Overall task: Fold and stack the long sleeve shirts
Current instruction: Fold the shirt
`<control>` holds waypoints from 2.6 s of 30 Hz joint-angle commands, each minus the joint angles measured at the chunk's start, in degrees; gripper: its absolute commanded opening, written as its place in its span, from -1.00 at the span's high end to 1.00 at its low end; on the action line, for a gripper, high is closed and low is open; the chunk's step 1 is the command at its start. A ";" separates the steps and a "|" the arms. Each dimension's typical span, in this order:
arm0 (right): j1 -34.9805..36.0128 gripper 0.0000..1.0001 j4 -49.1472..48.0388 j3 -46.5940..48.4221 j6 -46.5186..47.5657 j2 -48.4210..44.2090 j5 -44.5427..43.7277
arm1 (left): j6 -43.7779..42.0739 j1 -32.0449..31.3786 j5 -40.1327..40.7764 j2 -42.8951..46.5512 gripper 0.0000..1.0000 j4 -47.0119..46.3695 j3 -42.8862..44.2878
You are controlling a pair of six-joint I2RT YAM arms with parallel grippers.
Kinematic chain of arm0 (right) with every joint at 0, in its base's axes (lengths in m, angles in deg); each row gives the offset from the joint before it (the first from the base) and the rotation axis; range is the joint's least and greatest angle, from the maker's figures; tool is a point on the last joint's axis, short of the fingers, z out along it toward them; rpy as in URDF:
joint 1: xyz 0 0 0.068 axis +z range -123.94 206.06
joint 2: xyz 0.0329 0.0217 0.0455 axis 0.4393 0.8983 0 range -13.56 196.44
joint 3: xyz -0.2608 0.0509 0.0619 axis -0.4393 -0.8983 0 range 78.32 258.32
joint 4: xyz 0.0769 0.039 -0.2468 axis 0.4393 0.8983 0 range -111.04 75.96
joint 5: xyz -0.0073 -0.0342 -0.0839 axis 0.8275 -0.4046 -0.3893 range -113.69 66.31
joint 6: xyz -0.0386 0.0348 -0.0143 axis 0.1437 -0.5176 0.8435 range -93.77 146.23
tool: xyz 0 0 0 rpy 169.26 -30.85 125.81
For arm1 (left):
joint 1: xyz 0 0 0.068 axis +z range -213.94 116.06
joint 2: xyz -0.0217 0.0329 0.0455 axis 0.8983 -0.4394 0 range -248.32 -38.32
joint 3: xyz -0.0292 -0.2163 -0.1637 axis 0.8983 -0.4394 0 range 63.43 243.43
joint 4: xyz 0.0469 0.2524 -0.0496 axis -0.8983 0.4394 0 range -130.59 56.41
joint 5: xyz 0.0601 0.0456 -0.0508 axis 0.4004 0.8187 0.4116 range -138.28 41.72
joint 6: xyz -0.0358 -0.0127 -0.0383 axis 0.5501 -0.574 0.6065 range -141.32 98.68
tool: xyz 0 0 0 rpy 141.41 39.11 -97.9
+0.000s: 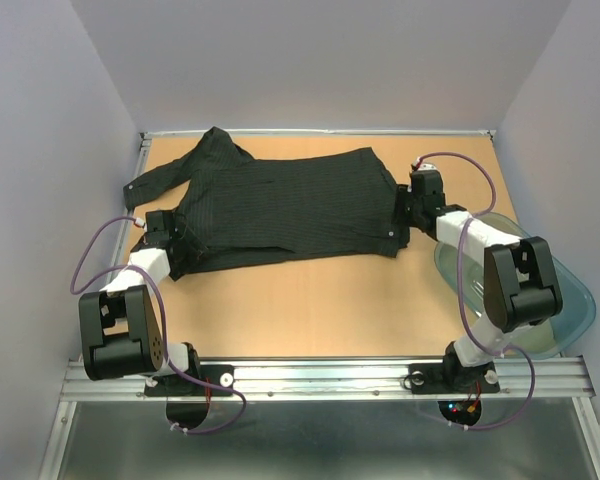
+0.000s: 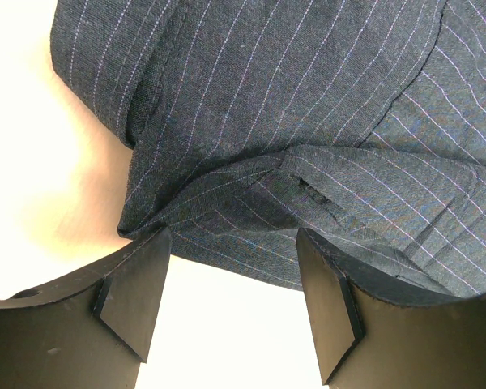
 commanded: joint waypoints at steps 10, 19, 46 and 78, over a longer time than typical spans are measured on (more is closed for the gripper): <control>-0.43 0.07 -0.07 4.96 -5.48 6.09 -0.52 | -1.04 0.25 0.30 0.63 -0.50 0.19 -0.23; -0.52 0.07 -0.16 5.76 -3.37 3.89 6.60 | -1.04 0.16 0.12 0.28 -0.50 0.02 -0.05; -0.43 0.99 -0.07 9.62 6.82 -2.26 8.18 | -1.13 0.08 0.30 0.37 -0.50 0.10 -0.23; -0.52 0.00 0.98 18.15 4.90 6.97 -3.76 | -0.07 -0.01 0.74 7.13 -0.51 2.73 3.19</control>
